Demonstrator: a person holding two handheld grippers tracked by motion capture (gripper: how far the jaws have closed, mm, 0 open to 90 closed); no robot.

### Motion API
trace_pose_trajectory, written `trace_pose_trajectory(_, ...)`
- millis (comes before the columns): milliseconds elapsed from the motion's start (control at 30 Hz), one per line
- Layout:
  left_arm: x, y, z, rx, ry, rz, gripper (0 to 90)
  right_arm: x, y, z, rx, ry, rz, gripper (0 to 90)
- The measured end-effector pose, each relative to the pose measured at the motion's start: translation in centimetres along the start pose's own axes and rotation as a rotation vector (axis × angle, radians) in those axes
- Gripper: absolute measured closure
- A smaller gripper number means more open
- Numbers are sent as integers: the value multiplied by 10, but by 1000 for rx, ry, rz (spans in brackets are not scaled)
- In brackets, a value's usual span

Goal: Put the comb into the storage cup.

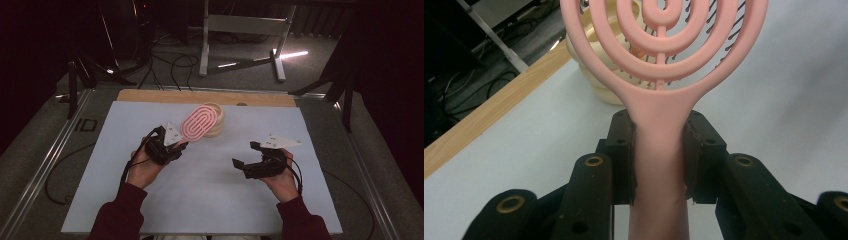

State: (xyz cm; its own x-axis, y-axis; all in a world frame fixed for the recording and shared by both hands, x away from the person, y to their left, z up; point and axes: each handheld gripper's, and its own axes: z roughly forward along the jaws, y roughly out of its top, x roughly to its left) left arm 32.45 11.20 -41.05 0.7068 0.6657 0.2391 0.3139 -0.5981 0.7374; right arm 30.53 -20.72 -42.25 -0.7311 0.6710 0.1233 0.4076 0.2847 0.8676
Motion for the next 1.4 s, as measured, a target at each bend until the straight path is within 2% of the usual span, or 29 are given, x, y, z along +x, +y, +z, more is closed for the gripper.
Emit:
trace_pose_trajectory(333, -7, 2, 1, -10, -14, 16, 697, 3, 15, 11, 1, 15, 6, 78)
trace_pose_trajectory(633, -11, 1, 1, -17, -25, 31, 697, 7, 20, 18, 10, 30, 4, 78)
trace_pose_trajectory(1033, -18, 0, 3, -25, -27, 47, 697, 9, 25, 22, -12, 42, 24, 87)
trace_pose_trajectory(1200, -22, 0, 3, -35, -29, 55, 697, 13, 31, 26, -13, 64, 27, 87)
trace_pose_trajectory(1400, -26, 0, 4, -43, -29, 63, 697, 14, 37, 31, -24, 87, 53, 110)
